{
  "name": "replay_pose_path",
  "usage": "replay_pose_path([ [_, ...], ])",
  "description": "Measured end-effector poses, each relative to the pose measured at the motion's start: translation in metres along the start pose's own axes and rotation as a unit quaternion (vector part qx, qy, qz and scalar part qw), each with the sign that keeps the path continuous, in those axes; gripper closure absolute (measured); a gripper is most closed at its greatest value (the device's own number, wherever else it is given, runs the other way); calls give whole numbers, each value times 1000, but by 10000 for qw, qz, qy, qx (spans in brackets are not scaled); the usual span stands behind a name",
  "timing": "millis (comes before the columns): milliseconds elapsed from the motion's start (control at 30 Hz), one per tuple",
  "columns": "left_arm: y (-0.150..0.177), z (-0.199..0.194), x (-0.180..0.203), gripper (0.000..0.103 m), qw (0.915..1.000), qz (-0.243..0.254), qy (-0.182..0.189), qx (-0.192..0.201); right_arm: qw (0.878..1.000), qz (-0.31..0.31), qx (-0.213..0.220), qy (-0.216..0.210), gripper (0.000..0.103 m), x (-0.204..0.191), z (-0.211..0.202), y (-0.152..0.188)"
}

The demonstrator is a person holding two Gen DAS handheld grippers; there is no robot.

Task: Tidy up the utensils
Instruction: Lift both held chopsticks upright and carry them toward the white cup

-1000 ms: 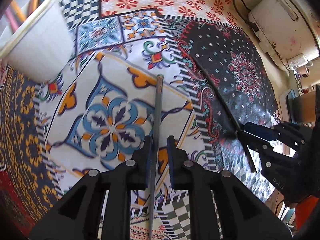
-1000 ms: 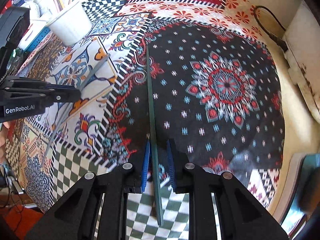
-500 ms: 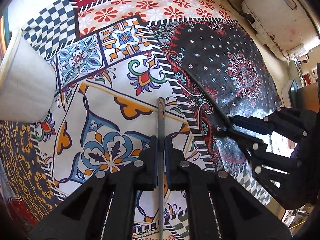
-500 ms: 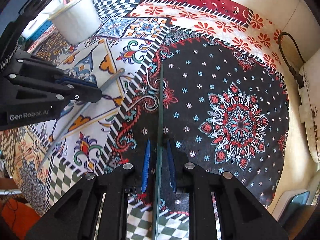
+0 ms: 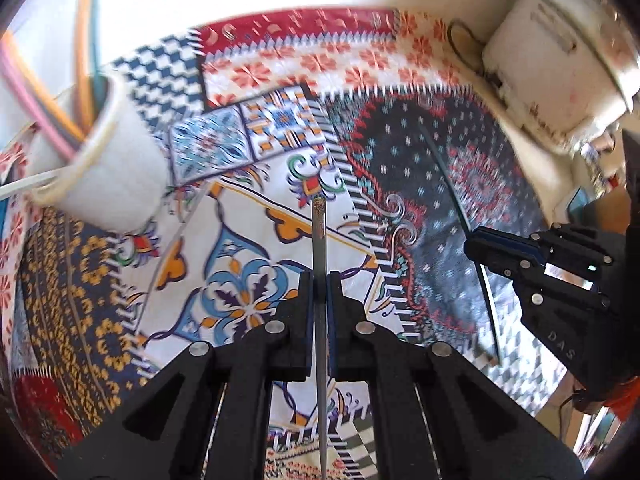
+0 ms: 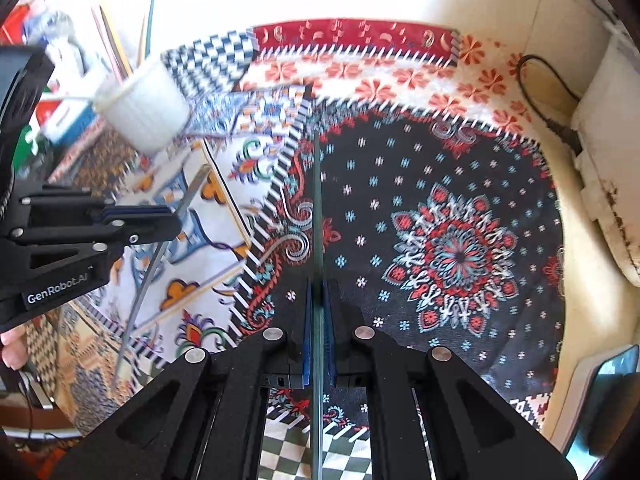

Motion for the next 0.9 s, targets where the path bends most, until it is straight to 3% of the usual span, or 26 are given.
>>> replay_pose_path([
  [333,22,-72,-32,99,9950,-597,73,800,9968,-120,785,-114,98,-17,-57,-8],
  [500,30,-100,-41,99,9906,-718,-112,1161,9931,-197,1132,-236,98,-29,-82,-9],
  [900,42,-154,-64,99,9755,-1174,-311,1836,9870,-511,1477,-373,98,-50,-106,-20],
])
Point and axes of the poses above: each gripper's, at about its wrist camera, not at the fingertips, and z roughly the way its jaws point, x to its right, y to its underside, the point moved 1 cm from there along z, roughly the way its jaws point, and after that the axes turned 9 degrees about -y, right-handed, at the moved point
